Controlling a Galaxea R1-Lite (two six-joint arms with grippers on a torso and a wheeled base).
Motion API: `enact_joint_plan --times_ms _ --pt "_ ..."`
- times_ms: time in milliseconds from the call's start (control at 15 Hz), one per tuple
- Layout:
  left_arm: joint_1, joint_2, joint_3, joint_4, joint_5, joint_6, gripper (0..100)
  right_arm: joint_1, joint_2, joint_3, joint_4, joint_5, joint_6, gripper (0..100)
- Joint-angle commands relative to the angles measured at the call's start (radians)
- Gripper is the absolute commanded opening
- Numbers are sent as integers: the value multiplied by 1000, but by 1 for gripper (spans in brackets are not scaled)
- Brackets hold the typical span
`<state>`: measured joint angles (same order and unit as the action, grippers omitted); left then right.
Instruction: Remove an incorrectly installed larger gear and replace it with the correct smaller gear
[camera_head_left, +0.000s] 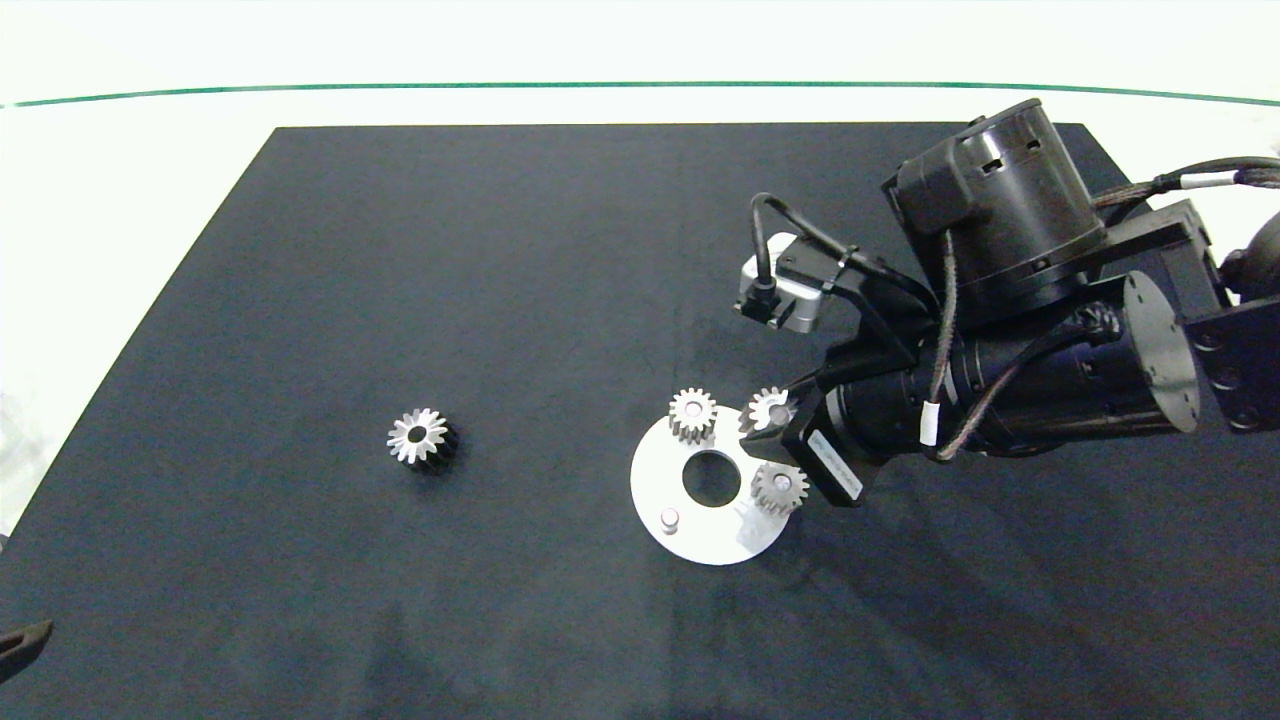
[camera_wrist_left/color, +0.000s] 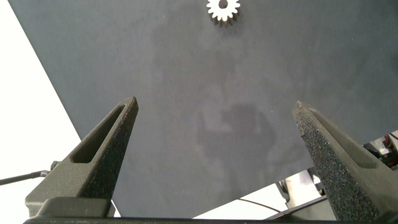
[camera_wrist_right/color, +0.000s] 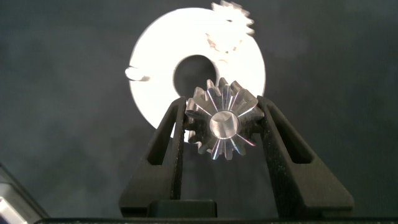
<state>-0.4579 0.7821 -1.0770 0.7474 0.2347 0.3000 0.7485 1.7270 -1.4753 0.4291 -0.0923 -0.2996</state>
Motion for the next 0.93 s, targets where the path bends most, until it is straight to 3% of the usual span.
enact_joint_plan --times_ms 67,600,933 --pt "-12 -14 5 4 2 1 100 34 46 -28 10 -1 -1 28" --pt "-16 -17 11 4 2 2 100 104 124 -66 63 -17 -4 28" --pt "-16 -23 14 4 2 4 100 134 175 -74 82 -47 -4 28"
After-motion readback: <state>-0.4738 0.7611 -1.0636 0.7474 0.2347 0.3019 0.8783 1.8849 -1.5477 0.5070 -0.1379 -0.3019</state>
